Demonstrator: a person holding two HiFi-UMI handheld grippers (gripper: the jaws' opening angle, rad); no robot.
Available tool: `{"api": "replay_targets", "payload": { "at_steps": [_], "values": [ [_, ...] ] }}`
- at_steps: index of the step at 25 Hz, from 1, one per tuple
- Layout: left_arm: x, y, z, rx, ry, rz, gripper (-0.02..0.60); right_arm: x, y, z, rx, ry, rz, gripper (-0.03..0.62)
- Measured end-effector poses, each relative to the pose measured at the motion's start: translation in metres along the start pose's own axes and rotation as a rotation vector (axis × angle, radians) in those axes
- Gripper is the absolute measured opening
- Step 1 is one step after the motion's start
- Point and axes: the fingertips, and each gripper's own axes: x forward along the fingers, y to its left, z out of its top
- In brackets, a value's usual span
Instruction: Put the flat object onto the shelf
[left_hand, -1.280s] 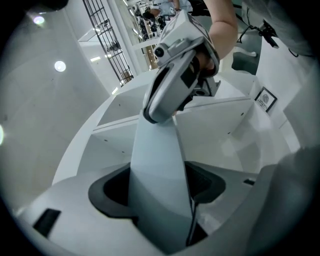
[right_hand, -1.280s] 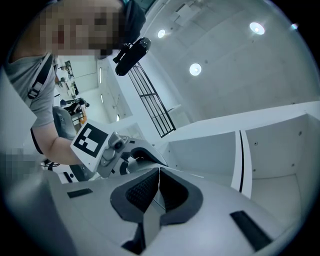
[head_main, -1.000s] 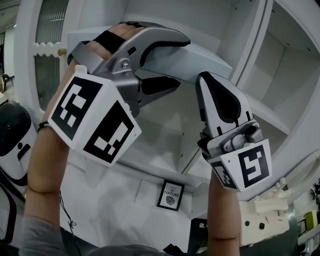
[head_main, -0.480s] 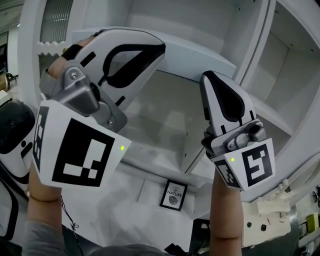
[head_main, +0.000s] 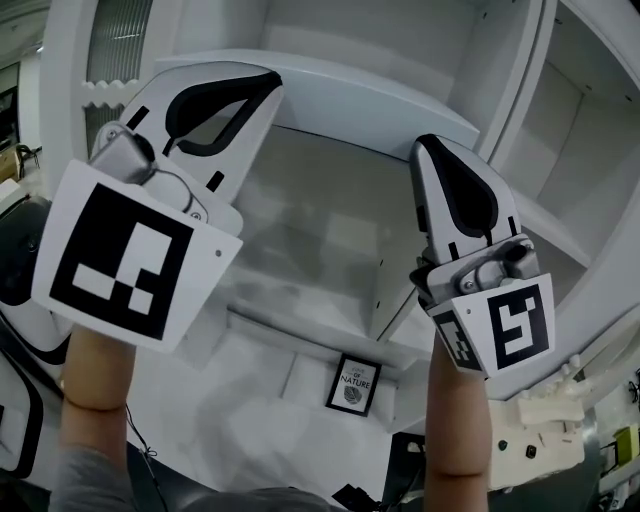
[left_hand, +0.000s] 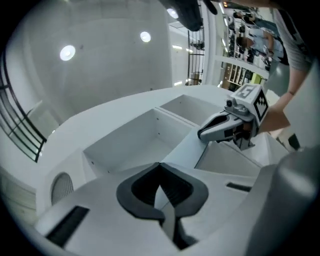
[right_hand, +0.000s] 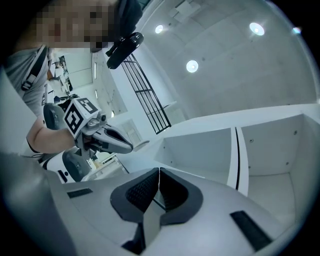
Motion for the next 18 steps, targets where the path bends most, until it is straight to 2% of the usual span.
{"api": "replay_targets", "payload": {
  "at_steps": [2,5,10,18],
  "values": [
    [0.000,0.004,-0.006,-0.075,-0.005,0.011,0.006,0.000,-0.001,0.000,-0.011,0.009,-0.018,0.028],
    [0.003,0.006,-0.019,-0.135,0.009,0.028,0.006,0.003,0.000,-0.002,-0.001,0.021,-0.021,0.028],
    [0.012,0.008,-0.031,-0.138,0.011,0.055,0.006,0.007,0.001,-0.007,-0.009,0.036,-0.025,0.028],
    [0.039,0.010,-0.049,-0.192,0.023,0.023,0.006,0.011,-0.003,-0.016,-0.024,0.059,-0.036,0.028]
  ]
}}
